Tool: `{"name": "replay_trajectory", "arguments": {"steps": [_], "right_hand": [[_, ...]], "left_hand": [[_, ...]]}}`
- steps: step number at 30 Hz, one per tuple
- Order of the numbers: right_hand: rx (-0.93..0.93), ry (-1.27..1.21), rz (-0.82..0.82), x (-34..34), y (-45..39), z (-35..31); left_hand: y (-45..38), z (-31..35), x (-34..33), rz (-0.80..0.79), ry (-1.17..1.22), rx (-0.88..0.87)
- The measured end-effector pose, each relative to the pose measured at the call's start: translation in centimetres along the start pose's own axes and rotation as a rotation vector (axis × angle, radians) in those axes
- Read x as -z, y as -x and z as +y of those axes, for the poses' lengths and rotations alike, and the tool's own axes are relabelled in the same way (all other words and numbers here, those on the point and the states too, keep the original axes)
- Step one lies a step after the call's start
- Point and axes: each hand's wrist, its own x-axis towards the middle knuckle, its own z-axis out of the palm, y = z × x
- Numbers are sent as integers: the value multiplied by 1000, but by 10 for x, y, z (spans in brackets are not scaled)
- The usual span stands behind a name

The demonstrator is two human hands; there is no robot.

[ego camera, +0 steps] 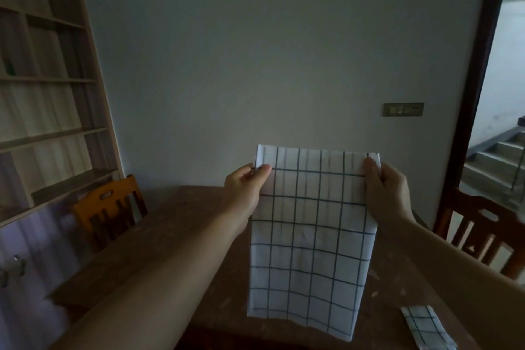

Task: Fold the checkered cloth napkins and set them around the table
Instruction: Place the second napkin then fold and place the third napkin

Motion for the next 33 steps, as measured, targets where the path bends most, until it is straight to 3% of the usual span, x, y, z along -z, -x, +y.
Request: {"name": "replay_trajectory", "arguments": {"steps": [6, 14, 18, 20, 25, 27, 30, 33], "right_hand": [[17, -44, 44, 6, -8, -4], [38, -76, 76, 18, -19, -14], [-164, -135, -223, 23, -5, -11], [-167, -34, -234, 23, 0, -6], [-170, -35, -135, 26, -22, -14], [-213, -36, -135, 30, -30, -7], [-379, -65, -271, 40, -24, 14], [-521, -88, -593, 42, -1, 39]], "left_hand": [[4, -9, -5, -190, -56, 125], [-3, -5, -7, -127, -4, 91], [-11, 2, -5, -102, 47, 63], [-14, 4, 2, -116, 121, 63], [-1, -21, 15, -464, -40, 190], [4, -36, 12, -498, 7, 254], [3, -43, 8, -405, 63, 270], [2, -44, 8, -292, 45, 218]]}}
